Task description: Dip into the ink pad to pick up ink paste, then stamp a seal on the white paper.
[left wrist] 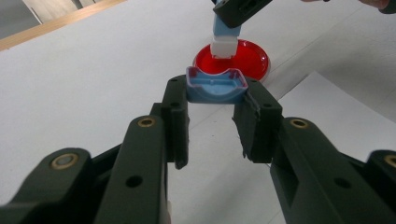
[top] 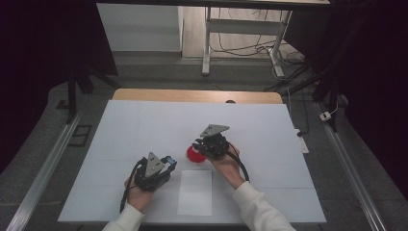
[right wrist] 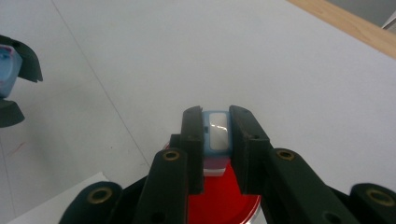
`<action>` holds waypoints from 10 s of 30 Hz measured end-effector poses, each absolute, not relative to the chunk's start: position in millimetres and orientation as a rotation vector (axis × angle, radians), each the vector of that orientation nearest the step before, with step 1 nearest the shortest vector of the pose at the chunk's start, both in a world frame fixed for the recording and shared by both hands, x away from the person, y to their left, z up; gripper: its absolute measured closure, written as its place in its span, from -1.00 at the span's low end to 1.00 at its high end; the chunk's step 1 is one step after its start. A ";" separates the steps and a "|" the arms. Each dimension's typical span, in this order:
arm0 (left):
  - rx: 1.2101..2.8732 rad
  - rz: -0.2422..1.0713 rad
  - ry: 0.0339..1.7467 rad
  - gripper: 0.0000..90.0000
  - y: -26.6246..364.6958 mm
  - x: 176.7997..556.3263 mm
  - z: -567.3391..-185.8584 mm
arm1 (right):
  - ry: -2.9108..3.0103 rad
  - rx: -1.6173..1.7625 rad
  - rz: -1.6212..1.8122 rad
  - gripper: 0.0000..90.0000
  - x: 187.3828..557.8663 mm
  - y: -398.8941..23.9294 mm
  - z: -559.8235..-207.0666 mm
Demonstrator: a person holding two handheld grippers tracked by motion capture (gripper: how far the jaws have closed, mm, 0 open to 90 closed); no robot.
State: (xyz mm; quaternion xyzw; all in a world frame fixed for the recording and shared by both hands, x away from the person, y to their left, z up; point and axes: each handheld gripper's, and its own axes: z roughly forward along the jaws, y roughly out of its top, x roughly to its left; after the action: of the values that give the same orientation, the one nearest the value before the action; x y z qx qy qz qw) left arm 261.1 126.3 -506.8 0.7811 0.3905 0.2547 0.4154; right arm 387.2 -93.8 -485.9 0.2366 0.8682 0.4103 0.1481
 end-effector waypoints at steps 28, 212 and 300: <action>1.965 0.642 0.986 0.46 126.8 260.3 -507.3 | 2.528 0.655 1.066 0.68 385.5 -85.1 -494.3; 1.914 0.581 1.033 0.46 152.3 256.0 -504.5 | 2.681 0.425 1.315 0.67 294.9 -122.8 -475.4; 1.918 0.582 1.037 0.46 152.3 254.0 -503.8 | 2.734 0.331 1.042 0.69 285.4 -105.2 -500.8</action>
State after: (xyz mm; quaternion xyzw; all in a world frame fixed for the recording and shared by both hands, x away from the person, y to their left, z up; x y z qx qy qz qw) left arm 254.0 152.3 -503.8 0.7680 0.4154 0.2331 0.4282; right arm 285.4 -105.2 -500.8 0.1118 0.9241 0.3521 0.0984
